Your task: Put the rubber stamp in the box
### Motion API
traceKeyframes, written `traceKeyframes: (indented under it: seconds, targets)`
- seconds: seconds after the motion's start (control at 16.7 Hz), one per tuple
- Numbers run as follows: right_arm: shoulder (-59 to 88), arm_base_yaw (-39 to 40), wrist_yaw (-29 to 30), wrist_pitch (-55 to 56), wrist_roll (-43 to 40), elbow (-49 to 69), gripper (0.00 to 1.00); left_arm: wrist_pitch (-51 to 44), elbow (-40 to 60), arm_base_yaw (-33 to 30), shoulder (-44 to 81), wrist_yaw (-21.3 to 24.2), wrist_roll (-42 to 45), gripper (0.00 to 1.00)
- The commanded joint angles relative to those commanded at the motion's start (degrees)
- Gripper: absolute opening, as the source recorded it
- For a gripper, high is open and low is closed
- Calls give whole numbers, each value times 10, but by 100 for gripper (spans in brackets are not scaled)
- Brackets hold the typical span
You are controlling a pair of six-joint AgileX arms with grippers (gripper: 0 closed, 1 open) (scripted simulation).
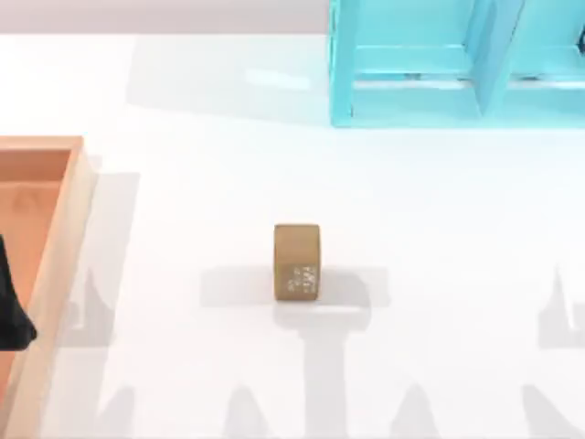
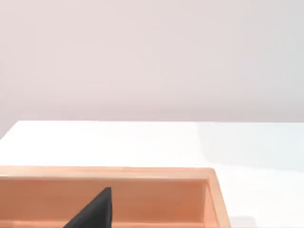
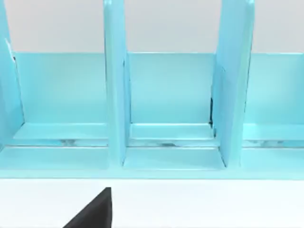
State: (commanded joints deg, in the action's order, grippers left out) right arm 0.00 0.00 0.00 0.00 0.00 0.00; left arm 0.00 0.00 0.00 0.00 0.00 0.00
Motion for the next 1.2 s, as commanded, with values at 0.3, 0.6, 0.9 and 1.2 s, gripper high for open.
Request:
traceKeyframes:
  seconds: [0.3,0.6,0.9,1.2]
  targets:
    - [0,0,0,0,0,0,100,-24,31,-1,33,-5,-19,100]
    - [0,0,0,0,0,0,100,-137,182,-13,208,-27,-102,100]
    - [0,0,0,0,0,0,100,-305,404,-50,507,-51,-206,100]
    - [0,0,0,0,0,0,100,-488,644,-121,826,-62,-296,100]
